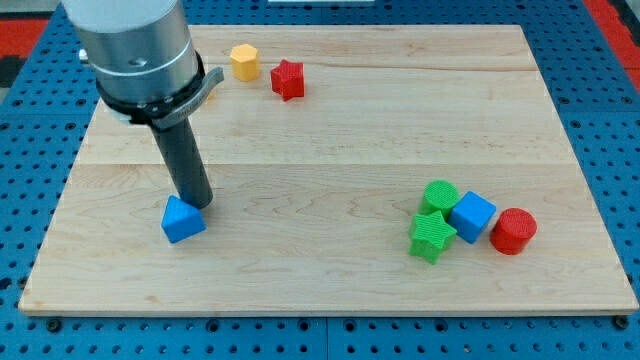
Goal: Slide the blue triangle towards the bottom center
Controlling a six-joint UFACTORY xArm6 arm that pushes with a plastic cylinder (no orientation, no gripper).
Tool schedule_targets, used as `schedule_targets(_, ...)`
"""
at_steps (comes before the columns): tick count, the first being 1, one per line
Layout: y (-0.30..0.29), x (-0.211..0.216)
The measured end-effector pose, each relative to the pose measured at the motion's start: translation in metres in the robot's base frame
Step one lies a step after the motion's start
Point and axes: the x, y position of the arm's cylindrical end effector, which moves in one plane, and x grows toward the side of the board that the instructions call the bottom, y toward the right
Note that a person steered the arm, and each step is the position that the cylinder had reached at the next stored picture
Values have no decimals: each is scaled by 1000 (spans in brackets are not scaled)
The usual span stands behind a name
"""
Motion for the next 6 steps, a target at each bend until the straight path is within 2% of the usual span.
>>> schedule_targets(2,-109,11)
schedule_targets(3,-95,21)
schedule_targets(5,54,21)
schedule_targets(6,4,21)
